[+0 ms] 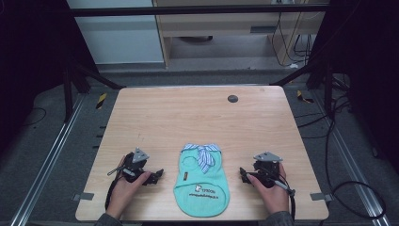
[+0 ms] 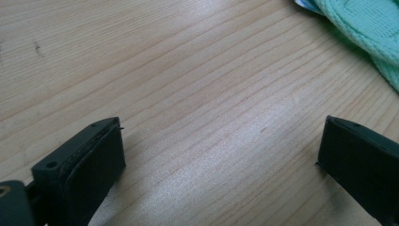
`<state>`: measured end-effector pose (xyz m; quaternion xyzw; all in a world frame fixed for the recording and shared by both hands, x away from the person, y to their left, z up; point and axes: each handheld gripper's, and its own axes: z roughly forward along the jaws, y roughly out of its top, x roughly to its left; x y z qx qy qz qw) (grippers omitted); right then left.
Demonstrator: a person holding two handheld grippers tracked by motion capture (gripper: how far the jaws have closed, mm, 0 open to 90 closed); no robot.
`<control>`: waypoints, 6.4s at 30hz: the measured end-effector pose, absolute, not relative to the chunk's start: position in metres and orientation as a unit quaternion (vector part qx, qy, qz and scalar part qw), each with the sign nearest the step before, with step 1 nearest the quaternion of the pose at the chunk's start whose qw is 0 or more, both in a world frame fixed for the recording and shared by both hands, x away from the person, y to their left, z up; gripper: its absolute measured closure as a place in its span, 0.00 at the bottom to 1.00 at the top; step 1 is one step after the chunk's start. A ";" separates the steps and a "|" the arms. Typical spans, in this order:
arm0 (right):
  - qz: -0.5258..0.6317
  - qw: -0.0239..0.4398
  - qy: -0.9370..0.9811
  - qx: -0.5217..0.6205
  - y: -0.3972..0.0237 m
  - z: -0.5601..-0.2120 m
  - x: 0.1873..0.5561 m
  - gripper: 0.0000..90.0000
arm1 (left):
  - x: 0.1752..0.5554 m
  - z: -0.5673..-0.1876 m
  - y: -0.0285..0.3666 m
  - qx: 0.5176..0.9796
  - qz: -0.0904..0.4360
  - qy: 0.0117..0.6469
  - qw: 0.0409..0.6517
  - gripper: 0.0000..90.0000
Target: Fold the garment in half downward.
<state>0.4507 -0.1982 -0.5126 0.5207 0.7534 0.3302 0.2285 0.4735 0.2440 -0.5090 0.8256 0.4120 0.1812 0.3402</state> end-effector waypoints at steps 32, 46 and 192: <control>0.308 0.219 0.806 0.456 -0.177 -0.459 0.470 0.37 | 0.495 -0.456 0.223 0.828 0.156 0.385 0.376 0.28; 0.267 0.158 0.856 0.413 -0.140 -0.432 0.517 0.64 | 0.526 -0.434 0.184 0.880 0.132 0.343 0.302 0.49; 0.310 0.136 0.865 0.370 -0.093 -0.448 0.543 0.92 | 0.569 -0.443 0.138 0.899 0.091 0.306 0.300 0.97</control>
